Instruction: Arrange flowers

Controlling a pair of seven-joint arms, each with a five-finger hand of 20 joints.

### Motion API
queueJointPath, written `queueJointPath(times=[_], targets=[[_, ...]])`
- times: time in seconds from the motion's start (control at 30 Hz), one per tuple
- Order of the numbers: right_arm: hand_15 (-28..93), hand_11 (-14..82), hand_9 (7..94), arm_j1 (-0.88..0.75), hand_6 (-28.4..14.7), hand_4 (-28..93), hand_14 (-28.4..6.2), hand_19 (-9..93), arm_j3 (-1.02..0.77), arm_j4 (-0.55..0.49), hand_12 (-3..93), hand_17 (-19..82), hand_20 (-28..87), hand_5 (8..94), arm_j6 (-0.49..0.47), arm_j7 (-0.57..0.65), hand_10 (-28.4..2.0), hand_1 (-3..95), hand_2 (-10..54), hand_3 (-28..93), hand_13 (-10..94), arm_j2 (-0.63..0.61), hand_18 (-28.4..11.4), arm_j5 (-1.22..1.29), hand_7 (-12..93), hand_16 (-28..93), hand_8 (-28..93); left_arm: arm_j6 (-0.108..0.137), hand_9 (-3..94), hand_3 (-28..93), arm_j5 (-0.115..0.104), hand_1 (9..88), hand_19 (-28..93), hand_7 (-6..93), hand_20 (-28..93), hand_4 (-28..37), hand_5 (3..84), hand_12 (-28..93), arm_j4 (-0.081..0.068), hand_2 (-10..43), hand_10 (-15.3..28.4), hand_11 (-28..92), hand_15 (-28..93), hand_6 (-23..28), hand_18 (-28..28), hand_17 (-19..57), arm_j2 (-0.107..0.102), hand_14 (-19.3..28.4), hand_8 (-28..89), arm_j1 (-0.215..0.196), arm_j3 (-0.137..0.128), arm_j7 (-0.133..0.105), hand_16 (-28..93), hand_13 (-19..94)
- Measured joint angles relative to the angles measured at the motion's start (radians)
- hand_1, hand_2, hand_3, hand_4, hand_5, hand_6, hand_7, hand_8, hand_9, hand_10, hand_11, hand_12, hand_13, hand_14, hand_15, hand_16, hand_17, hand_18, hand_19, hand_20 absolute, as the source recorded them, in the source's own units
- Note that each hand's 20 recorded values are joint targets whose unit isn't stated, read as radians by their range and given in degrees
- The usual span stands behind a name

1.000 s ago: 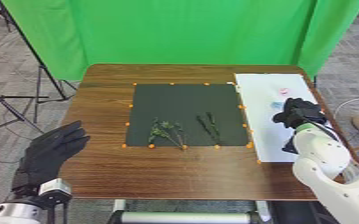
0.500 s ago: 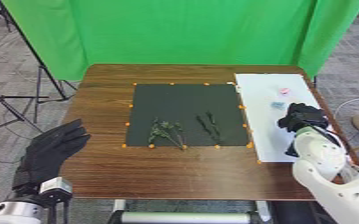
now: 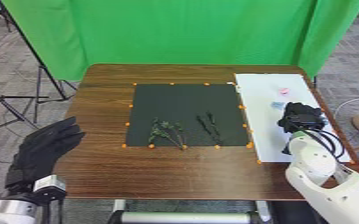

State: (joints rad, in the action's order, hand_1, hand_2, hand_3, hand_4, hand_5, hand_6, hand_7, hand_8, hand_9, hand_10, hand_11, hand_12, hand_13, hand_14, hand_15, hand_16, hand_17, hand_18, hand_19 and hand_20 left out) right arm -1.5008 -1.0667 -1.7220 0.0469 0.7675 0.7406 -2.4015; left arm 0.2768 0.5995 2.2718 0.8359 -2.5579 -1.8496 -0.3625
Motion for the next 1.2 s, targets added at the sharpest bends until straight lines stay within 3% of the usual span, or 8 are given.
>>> queueJointPath(times=[0.5,0.83,1.0,1.2], targets=[[74,42.3,75.8,0.062,-1.1,-28,-11.6,81,0.035,-0.042,37.9,24,30,80.5,0.073,-0.034,-12.0,50.4,-6.4,77,63,-0.014,-26.1,-0.018,28,29,5,0.000,37.1,82,-0.001,27.2,57,12.4,12,-12.4,45.2,9,0.011,5.2,21.9,33,56,13.5,21.4,-9.7,0.004,28.0,-8,-0.057,-0.049,-0.005,-12,26],[74,42.4,75.4,0.336,-0.7,-28,-11.4,81,0.327,-0.116,38.6,22,31,80.1,0.089,-0.207,-11.6,49.8,-6.2,78,62,0.055,-24.6,0.088,28,30,5,0.001,37.1,82,-0.003,27.2,58,12.4,12,-12.4,45.1,9,0.029,5.1,21.9,33,56,13.5,21.5,-9.6,0.034,28.1,-8,-0.125,-0.109,-0.005,-12,26],[74,42.8,75.2,0.475,-0.4,-28,-10.9,80,0.474,-0.087,38.7,22,31,79.8,0.071,-0.282,-11.2,49.4,-6.1,78,62,0.198,-24.2,0.074,29,30,5,0.000,37.1,82,-0.003,27.2,58,12.3,12,-12.4,45.2,9,0.027,5.1,21.9,33,56,13.5,21.5,-9.6,0.038,28.1,-8,-0.126,-0.105,-0.003,-12,26],[74,43.0,74.8,0.521,-0.2,-28,-11.1,79,0.498,0.024,38.6,21,32,79.5,0.038,-0.337,-11.2,48.9,-6.0,78,60,0.401,-24.0,-0.014,30,30,4,-0.004,37.1,82,0.000,27.2,58,12.4,12,-12.4,45.2,9,0.015,5.1,21.9,33,56,13.5,21.6,-9.6,0.040,28.1,-8,-0.077,-0.080,0.005,-12,27]])
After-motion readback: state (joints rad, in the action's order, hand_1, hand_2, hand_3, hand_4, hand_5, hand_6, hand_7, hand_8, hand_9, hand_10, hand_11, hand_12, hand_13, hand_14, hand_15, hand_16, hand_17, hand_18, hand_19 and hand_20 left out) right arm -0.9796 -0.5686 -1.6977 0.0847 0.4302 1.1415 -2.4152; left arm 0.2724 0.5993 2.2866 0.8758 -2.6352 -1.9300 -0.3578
